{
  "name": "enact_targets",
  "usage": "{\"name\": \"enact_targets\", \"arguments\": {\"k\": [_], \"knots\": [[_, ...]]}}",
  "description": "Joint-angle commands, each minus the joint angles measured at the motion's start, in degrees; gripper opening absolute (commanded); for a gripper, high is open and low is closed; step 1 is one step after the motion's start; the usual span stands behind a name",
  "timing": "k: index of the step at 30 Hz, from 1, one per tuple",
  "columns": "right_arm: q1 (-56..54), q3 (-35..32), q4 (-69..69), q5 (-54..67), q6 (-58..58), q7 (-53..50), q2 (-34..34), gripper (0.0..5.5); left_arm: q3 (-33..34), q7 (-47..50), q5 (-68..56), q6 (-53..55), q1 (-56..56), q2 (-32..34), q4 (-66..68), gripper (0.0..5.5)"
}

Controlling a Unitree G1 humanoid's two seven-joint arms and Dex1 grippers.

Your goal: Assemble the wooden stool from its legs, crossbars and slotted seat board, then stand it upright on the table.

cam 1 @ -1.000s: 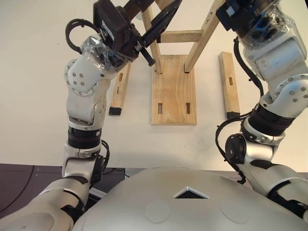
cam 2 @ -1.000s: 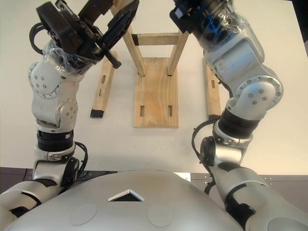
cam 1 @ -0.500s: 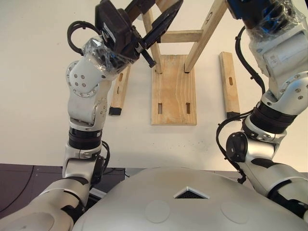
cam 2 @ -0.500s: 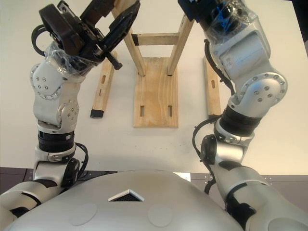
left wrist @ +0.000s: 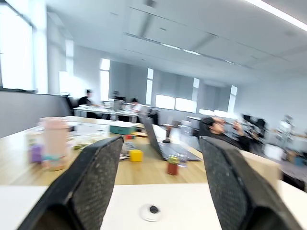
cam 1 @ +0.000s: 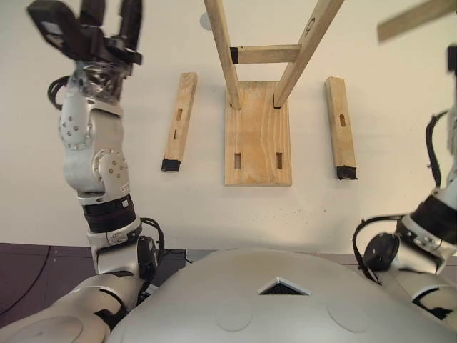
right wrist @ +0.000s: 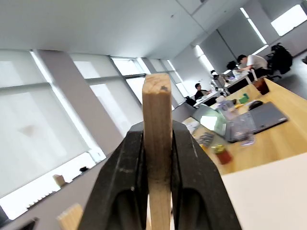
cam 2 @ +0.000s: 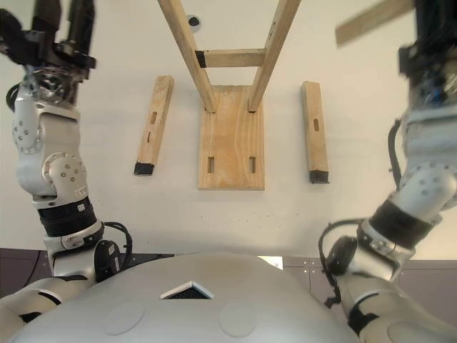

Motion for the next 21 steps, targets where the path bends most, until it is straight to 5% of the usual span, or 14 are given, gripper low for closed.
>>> {"name": "enact_targets", "arguments": {"k": [1,15,21], "knots": [[6.8,4.3,3.1,-10.2,-5.3,3.8,0.9,0.40,1.3,2.4,-0.2,1.0,0.8,-0.9,1.5,2.91],[11.9,8.6,13.1,-22.6,-12.9,3.4,4.9,0.40,1.5,0.4,-0.6,2.1,1.1,1.3,3.4,2.91],[18.7,19.2,15.3,-39.8,-27.0,7.4,2.2,0.40,1.3,0.2,-0.2,2.2,0.6,1.7,4.0,2.91]]}}
